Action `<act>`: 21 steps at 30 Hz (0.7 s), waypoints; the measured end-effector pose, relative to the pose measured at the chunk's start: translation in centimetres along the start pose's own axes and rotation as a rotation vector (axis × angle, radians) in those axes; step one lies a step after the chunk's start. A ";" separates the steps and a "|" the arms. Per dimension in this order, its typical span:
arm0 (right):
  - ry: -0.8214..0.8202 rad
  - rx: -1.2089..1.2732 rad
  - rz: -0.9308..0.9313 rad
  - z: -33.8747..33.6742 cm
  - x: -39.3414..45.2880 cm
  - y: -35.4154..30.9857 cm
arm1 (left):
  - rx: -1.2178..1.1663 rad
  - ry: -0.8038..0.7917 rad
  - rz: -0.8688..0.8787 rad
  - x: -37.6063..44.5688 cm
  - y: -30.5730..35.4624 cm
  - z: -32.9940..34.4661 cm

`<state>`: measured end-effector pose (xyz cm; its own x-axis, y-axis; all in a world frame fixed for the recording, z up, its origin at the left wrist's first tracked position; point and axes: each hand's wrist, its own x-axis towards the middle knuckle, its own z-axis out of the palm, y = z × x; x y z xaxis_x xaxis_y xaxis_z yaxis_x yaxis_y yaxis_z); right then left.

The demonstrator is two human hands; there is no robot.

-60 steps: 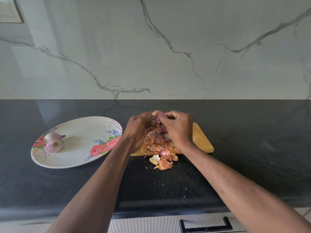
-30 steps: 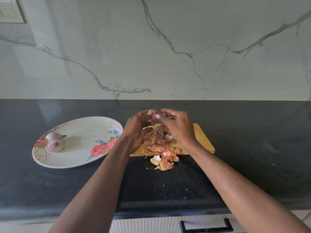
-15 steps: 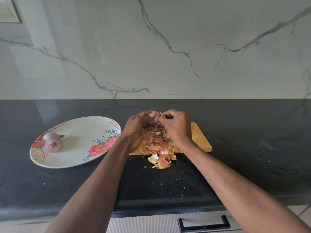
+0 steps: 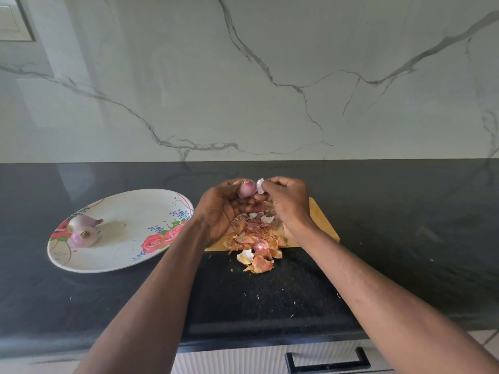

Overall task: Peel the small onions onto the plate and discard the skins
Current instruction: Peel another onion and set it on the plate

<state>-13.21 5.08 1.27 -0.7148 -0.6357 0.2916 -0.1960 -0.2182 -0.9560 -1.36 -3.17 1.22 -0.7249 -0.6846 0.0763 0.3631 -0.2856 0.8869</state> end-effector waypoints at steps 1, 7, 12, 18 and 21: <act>-0.002 0.003 0.004 0.0 0.0 0.0 | 0.013 0.006 -0.003 0.0 0.0 0.0; 0.013 0.145 0.104 0.1 0.1 -0.1 | 0.080 0.119 -0.030 0.9 -0.4 -0.8; 0.022 0.230 0.191 0.0 0.0 -0.2 | 0.016 0.135 -0.033 1.1 -0.5 -1.0; -0.005 0.278 0.213 0.0 0.2 -0.4 | 0.055 0.136 -0.011 1.3 -0.4 -1.3; -0.026 0.348 0.247 0.0 0.3 -0.3 | 0.008 0.144 -0.039 1.5 -0.5 -1.6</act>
<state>-13.38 4.95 1.65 -0.6941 -0.7174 0.0601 0.2202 -0.2911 -0.9310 -1.69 -5.11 0.16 -0.6464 -0.7626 -0.0236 0.3315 -0.3086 0.8915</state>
